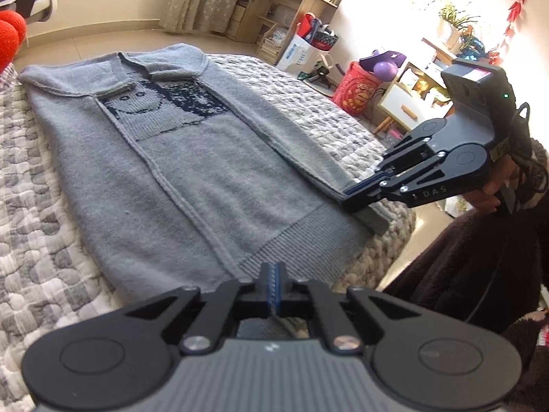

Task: Fold clothes

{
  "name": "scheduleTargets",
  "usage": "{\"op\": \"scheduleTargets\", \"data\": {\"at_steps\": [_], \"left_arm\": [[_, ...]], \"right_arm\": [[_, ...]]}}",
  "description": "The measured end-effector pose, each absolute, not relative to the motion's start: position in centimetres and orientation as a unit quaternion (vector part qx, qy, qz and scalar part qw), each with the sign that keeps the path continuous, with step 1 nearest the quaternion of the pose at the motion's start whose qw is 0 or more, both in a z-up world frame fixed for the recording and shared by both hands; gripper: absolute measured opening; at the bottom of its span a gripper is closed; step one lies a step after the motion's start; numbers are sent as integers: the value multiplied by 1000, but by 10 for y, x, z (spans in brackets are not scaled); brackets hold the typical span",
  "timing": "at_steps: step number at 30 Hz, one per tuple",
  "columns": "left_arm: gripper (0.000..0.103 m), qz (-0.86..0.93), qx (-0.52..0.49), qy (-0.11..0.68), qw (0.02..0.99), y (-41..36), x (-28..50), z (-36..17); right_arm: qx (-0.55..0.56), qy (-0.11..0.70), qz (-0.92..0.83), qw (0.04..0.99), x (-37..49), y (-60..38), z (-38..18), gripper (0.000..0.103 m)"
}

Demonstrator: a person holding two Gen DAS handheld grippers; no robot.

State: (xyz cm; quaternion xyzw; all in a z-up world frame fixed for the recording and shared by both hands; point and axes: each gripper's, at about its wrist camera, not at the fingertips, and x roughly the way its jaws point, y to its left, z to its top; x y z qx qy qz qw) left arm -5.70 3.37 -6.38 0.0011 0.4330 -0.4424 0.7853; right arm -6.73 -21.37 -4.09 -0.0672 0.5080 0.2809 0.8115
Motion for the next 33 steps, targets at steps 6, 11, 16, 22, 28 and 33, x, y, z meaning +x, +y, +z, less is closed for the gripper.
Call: {"op": "scheduleTargets", "data": {"at_steps": [6,11,16,22,28,33], "left_arm": [[6,-465,-30,458,757,28,-57,-82],[15,-469,-27,451,759,43,-68,-73],[32,-454,-51,441,773,69,-71,-63],[43,-412,-106,465,776,93,-65,-73],[43,-369,-160,486,776,116,-59,-83],[42,-354,-210,497,764,125,-55,-92]], "right_arm": [[-31,526,299,795,-65,-216,-47,17],[-4,538,321,779,-68,-227,-41,18],[20,532,321,783,-71,-242,-33,19],[38,516,304,800,-73,-269,-19,30],[41,534,276,798,-73,-290,-29,30],[55,553,279,783,-72,-296,-42,30]]}}
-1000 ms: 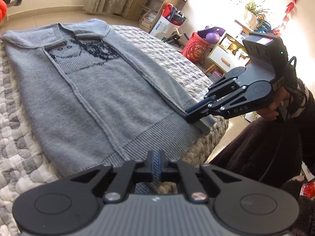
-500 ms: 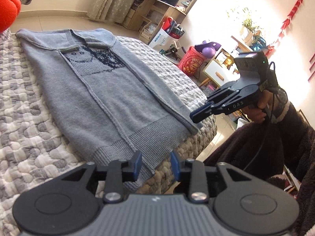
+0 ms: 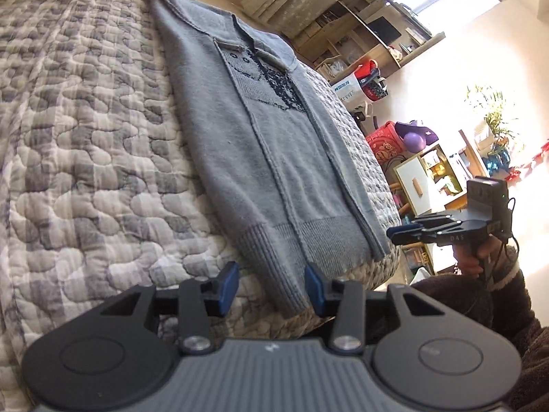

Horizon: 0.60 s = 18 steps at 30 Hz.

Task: Fold clothes

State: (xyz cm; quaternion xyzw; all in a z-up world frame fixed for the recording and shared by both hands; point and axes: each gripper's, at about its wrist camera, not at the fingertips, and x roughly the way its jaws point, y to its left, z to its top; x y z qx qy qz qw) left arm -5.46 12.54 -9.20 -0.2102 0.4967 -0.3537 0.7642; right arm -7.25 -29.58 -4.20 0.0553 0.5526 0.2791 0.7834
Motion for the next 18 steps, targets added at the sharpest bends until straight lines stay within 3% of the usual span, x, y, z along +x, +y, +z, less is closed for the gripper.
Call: {"op": "scheduleTargets", "data": {"at_steps": [14,18], "left_arm": [[26,-368,-246,527,725,121,-61,-113],[11,-371,-244,530,722,118,-62,-117]], "right_arm": [[127,583,312,739,-62,-297,-69,30],[139,575,312,743,-64,-302,-70,13]]}}
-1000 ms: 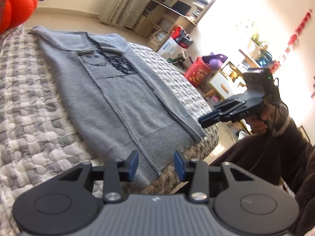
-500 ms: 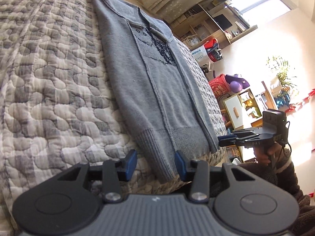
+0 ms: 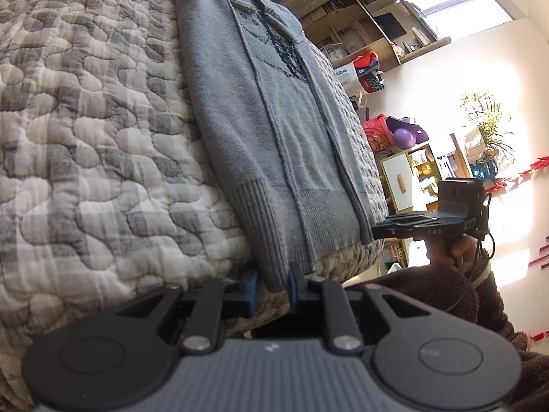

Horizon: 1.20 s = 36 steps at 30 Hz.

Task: Fold clothes

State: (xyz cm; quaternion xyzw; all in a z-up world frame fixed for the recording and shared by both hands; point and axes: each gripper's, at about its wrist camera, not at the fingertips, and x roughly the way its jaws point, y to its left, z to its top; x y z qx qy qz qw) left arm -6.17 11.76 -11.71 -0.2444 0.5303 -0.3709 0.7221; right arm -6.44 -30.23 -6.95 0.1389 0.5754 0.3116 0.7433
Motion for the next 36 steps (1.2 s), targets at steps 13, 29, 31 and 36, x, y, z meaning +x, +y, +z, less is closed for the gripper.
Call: {"op": "scheduleTargets", "data": {"at_steps": [13,29,31,36], "left_arm": [[7,-427,-246,438,752,114,-54,-80],[7,-321,-350,415,776,123,35,-111],[8,-319,-351,419,774,122,37,-115],[33,-323,-356,399,781,131,30,-106]], "right_arm": [[234,506,348,754,-58,-319,-50,11],[356,444,259,781,12,-341,-86,11],[372,440,260,775,14,-344,-91,11],[367,422,271,783,8,-354,-82,17]]}}
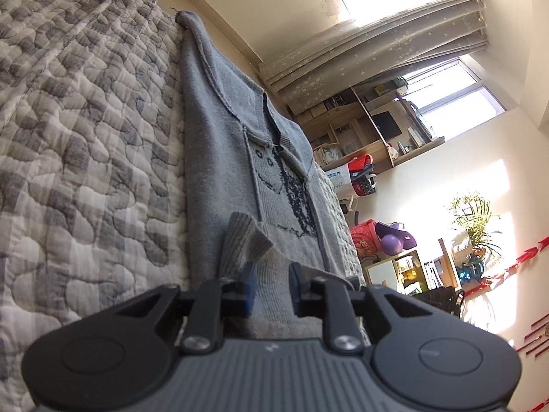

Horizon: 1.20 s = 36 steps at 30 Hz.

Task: Fold clothes

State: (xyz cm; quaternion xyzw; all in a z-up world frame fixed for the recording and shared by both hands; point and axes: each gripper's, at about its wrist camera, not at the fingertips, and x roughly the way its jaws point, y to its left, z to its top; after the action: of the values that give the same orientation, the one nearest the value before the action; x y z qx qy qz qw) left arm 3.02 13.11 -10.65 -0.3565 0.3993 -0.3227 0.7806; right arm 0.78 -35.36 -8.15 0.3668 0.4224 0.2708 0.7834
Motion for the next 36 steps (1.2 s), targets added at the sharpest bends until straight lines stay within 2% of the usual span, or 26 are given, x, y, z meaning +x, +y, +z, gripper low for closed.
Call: {"op": "scheduleTargets", "data": {"at_steps": [2,3,4,12,18,21,23,24,25,27,36], "left_arm": [[43,-322,-356,390,786,135,27,-102],[45,-318,-349,384,793,137,25,-98],[48,-312,-340,380,802,139,24,-95],[49,-301,-258,362,844,124,18,-84],[47,-296,-235,367,850,113,26,-93],[36,-295,-222,362,856,109,27,-96],[27,-293,-214,359,860,108,26,-97],[24,-292,-211,355,863,107,25,-98],[16,-291,-211,350,865,107,24,-98],[11,-292,-216,337,869,108,21,-95],[9,-296,-250,285,877,114,23,-79]], "right_arm": [[358,408,269,795,4,-356,-75,24],[355,401,266,801,3,-356,-72,34],[353,393,265,806,2,-356,-70,39],[278,365,252,852,-6,-334,-65,39],[219,362,242,873,-4,-312,-72,39],[197,349,239,885,-5,-304,-76,39],[181,331,238,895,-8,-300,-78,32],[176,325,240,898,-9,-298,-79,25],[174,319,240,900,-9,-297,-80,18],[173,308,237,905,-11,-296,-81,11],[189,265,224,919,9,-297,-65,9]]}}
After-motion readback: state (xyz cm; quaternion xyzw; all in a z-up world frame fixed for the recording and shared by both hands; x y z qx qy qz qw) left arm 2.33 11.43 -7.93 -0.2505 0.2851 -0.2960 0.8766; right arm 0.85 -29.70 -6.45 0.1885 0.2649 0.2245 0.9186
